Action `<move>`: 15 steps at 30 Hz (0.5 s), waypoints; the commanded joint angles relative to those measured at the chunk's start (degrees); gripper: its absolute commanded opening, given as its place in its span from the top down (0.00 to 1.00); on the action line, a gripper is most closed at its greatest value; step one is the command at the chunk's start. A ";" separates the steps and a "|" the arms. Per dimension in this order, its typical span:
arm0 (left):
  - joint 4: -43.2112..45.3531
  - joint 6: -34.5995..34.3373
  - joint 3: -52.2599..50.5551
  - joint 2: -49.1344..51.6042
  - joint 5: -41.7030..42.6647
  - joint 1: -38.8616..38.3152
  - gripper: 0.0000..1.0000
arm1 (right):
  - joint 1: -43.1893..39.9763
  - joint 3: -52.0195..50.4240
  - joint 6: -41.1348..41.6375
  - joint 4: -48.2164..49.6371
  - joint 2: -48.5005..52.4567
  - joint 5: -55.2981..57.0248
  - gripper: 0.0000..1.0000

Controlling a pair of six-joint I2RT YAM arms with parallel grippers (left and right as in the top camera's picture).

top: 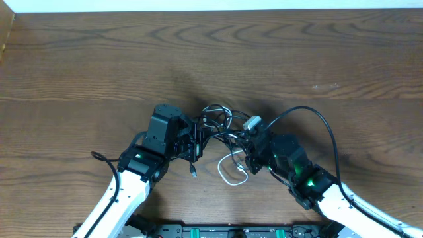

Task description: Untangle cables

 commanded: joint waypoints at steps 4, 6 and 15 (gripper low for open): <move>0.02 2.08 1.46 0.33 -3.45 -0.24 0.92 | 0.28 0.00 0.04 0.37 -0.37 -0.11 0.99; -1.22 3.41 1.46 0.33 -6.78 -0.24 0.92 | 0.28 0.00 0.04 0.15 -1.18 -0.11 0.99; -8.85 3.39 1.46 1.03 -20.20 -0.24 0.92 | 0.28 0.00 0.26 -3.08 -8.63 -1.22 0.99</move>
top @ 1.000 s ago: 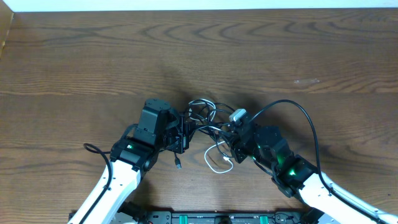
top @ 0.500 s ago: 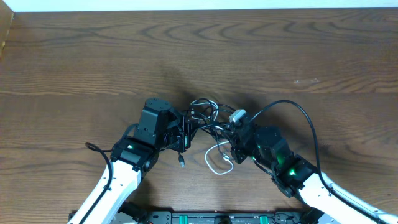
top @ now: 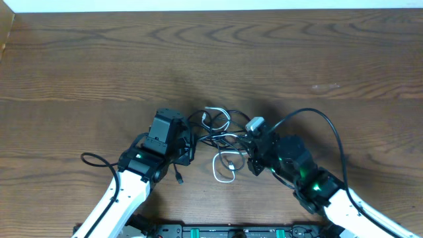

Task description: Untangle cables

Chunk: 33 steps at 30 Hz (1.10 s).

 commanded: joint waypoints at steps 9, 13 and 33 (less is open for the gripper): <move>-0.61 0.72 1.44 5.64 -8.31 0.00 0.91 | -2.78 0.00 6.14 -2.73 -24.65 -0.81 0.99; -0.55 0.37 1.44 7.80 -8.26 0.00 0.91 | -6.51 0.00 6.16 -4.07 -35.67 5.40 0.99; 4.63 0.39 1.44 8.74 -3.65 0.00 0.91 | -11.06 0.00 5.27 -15.76 -22.08 -28.37 0.51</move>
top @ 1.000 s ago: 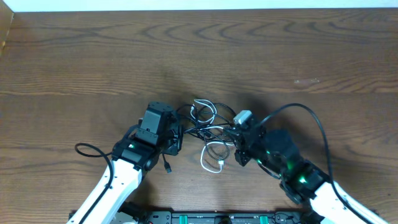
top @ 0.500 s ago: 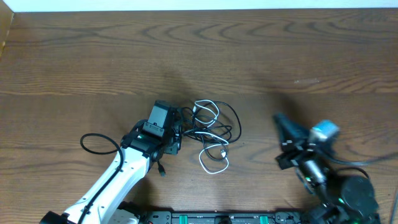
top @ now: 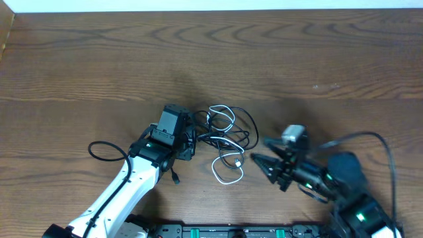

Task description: Untangle cables

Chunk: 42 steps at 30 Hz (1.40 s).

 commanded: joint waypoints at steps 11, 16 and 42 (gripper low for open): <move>-0.04 0.37 1.38 0.22 0.85 0.02 0.91 | 1.36 0.00 -0.79 15.47 30.71 -13.92 0.63; -0.04 0.37 1.38 0.22 0.85 0.02 0.91 | 3.41 0.00 -0.79 17.70 35.17 -6.49 0.63; -0.07 0.37 1.38 0.22 0.85 0.02 0.91 | 6.84 0.00 -5.14 18.32 35.91 11.69 0.51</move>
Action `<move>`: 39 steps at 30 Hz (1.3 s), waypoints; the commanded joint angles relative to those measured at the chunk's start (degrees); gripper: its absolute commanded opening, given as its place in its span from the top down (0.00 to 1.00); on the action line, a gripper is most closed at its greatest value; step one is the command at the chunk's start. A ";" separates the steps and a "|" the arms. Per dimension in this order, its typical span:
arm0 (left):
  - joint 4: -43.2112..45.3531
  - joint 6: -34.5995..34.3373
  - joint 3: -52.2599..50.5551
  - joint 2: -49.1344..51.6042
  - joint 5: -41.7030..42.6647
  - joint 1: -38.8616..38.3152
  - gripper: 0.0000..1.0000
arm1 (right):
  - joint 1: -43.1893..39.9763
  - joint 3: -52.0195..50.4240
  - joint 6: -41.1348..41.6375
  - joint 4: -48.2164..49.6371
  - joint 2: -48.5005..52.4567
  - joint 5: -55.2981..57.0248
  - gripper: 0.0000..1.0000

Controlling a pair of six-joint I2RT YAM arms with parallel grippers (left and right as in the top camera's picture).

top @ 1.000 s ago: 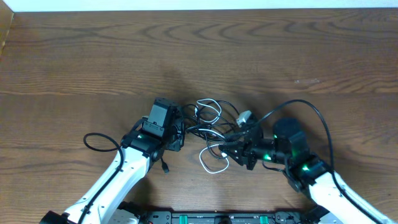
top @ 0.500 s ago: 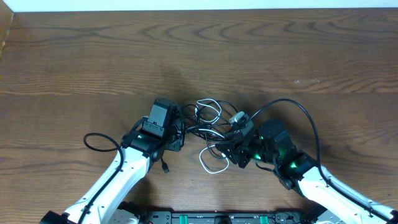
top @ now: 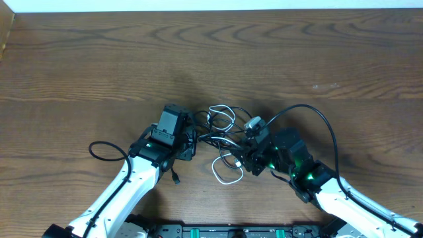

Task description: Untangle cables

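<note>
A black cable (top: 228,137) and a white cable (top: 225,173) lie knotted together at the table's middle front, with white loops at the top (top: 221,114) and at the bottom. My left gripper (top: 192,142) is at the knot's left edge, shut on the black cable, whose plug end (top: 175,177) trails below it. My right gripper (top: 242,158) is pushed into the knot's right side, next to the white lower loop. Its fingers are hidden under the wrist, so their state does not show.
The wooden table (top: 211,59) stretches away behind the knot. A thick black lead (top: 317,119) arcs over my right arm, and another loops beside my left arm (top: 99,151). The robot's base rail (top: 231,231) runs along the front edge.
My right gripper, which stood open and apart to the right of the knot, is now back against its right side. The left gripper and the cables have hardly shifted.
Both grippers were in the knot, left and right. Then the left had moved left with the black plug end, loosening the tangle. Later the right was drawn back, open, free of the cables. Now it is at the knot again.
</note>
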 commanded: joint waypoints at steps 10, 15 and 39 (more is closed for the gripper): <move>-0.09 0.39 1.38 0.22 -0.09 0.02 0.91 | 1.68 0.04 -1.73 3.08 5.09 1.05 0.54; -0.11 0.39 1.38 0.22 -0.07 0.02 0.91 | 2.93 0.04 -1.70 7.43 8.02 -0.87 0.58; 2.05 1.90 1.38 0.22 6.88 0.02 0.88 | 2.91 0.09 -0.66 14.27 10.45 0.46 0.60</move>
